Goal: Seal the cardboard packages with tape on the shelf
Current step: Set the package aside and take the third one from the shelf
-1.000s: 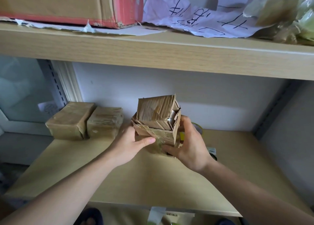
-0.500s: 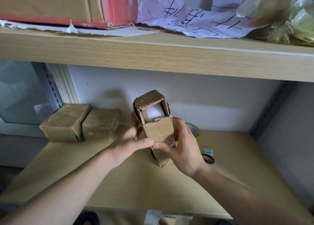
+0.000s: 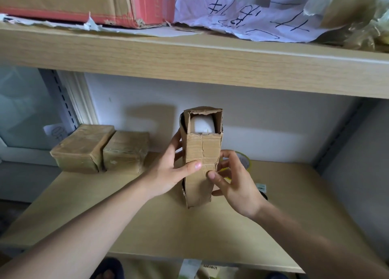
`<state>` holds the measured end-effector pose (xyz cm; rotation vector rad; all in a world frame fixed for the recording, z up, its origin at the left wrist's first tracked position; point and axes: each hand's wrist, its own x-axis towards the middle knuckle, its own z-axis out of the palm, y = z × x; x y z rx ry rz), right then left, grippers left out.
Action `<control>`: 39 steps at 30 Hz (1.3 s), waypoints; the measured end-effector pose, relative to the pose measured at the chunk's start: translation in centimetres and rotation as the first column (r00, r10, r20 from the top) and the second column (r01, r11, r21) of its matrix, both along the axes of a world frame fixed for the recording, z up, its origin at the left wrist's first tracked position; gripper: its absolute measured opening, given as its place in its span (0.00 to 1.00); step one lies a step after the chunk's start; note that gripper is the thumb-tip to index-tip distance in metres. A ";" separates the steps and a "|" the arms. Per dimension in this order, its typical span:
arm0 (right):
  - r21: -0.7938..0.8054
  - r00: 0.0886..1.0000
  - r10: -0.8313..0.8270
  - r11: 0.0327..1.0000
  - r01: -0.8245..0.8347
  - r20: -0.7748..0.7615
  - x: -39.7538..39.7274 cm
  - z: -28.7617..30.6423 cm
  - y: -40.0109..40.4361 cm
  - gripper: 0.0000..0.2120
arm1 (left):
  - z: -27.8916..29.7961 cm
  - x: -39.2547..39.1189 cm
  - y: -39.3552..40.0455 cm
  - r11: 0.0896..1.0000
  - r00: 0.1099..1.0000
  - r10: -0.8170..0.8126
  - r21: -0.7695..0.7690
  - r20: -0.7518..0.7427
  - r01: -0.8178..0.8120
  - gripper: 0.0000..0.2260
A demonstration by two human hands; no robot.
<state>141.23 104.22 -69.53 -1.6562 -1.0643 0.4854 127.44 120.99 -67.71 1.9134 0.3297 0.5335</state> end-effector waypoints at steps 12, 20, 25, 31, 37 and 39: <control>0.030 0.987 -0.053 0.998 0.058 -0.151 2.5 0.0 -0.6 0.19 | -0.9 -0.3 0.9 1.000 1.000 0.006 -0.008 0.008 -0.006 0.44; -0.006 0.999 0.013 1.000 -0.013 -0.041 2.3 0.3 -0.8 0.22 | -1.1 -0.2 0.8 0.997 0.997 0.073 -0.022 0.039 -0.072 0.41; 0.011 0.997 0.036 0.999 -0.035 -0.068 1.4 0.7 -0.2 0.19 | -0.2 -0.2 0.9 0.994 0.997 0.063 0.090 0.042 -0.067 0.42; -0.050 0.940 -0.275 0.961 0.270 -0.204 4.1 0.1 -1.5 0.16 | 0.7 -0.8 1.7 0.917 0.971 0.081 0.398 -0.226 0.016 0.45; -0.139 0.903 -0.395 0.917 0.374 -0.171 6.2 -0.9 -3.2 0.19 | 0.0 0.2 -0.4 0.759 0.868 0.155 0.619 -0.472 0.200 0.46; -0.148 0.905 -0.406 0.910 0.387 -0.130 6.8 -1.6 -3.3 0.19 | -0.4 0.5 -1.2 0.709 0.825 0.184 0.654 -0.534 0.266 0.45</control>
